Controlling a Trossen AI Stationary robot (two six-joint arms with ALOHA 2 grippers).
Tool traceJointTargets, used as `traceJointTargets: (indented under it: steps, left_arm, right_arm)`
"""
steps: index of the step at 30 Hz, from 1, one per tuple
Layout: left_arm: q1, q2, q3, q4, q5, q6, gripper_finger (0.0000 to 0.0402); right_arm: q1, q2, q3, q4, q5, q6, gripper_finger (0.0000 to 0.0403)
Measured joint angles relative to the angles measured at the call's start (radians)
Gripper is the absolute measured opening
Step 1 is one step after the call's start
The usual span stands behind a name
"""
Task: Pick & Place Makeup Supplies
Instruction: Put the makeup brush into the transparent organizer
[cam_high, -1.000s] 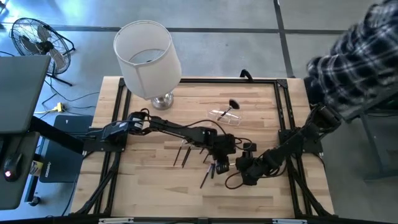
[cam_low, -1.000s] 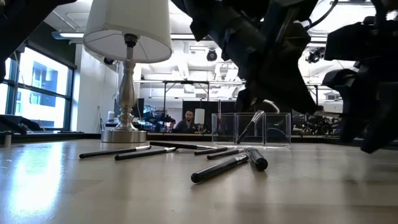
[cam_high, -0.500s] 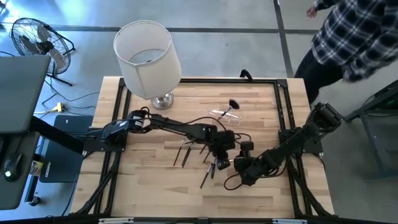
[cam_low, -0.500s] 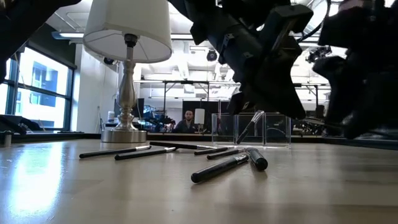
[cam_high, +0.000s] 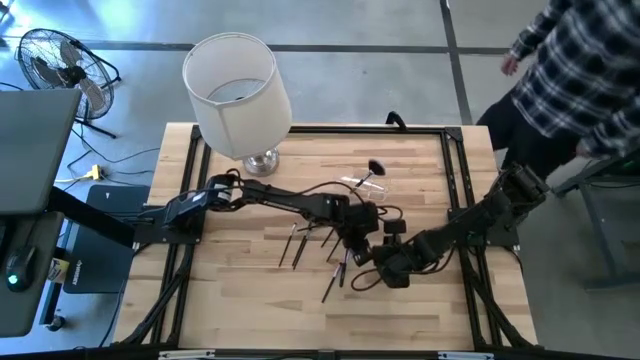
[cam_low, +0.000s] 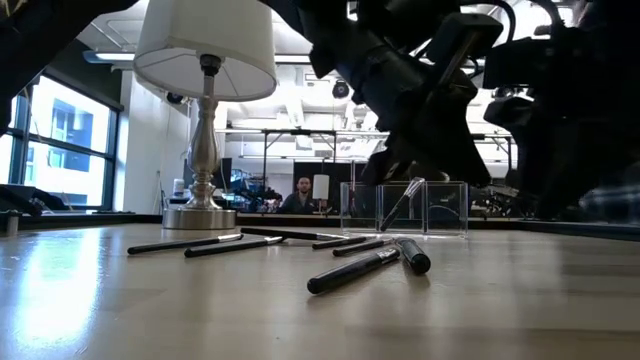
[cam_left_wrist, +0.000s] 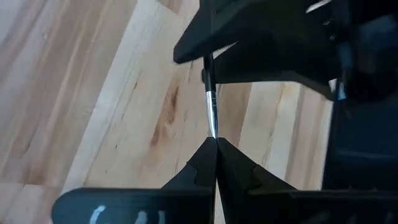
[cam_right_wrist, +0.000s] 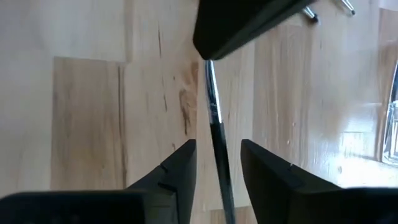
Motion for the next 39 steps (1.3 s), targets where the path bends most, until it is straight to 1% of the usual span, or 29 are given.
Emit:
traceJointTargets:
  steps: [8,22,25,27,33,35,39]
  left_arm:
    - [0.005,0.0,0.0,0.027,0.034,-0.049,0.0]
    - [0.005,0.0,0.0,0.025,0.035,-0.076,0.0]
    - [0.005,0.0,0.0,0.025,0.035,-0.076,0.0]
    - [0.005,0.0,0.0,0.025,0.034,-0.076,0.0]
    - [0.005,0.0,0.0,0.023,0.023,-0.076,0.0]
    - [0.006,0.0,0.0,0.025,0.026,-0.077,0.0]
    - [0.005,0.0,0.0,0.023,0.025,-0.077,0.0]
  right_arm:
    - [0.0,0.0,0.0,-0.001,0.007,-0.001,0.0113]
    - [0.0,0.0,0.0,-0.008,0.013,-0.001,0.011]
    - [0.0,0.0,0.0,-0.008,0.014,-0.001,0.0099]
    - [0.0,0.0,0.0,-0.009,0.011,-0.001,0.0084]
    - [0.0,0.0,0.0,-0.01,-0.024,-0.001,0.0017]
    - [0.001,0.0,0.0,-0.01,-0.031,-0.001,0.0011]
    - [0.001,0.0,0.0,-0.01,-0.016,0.023,0.003]
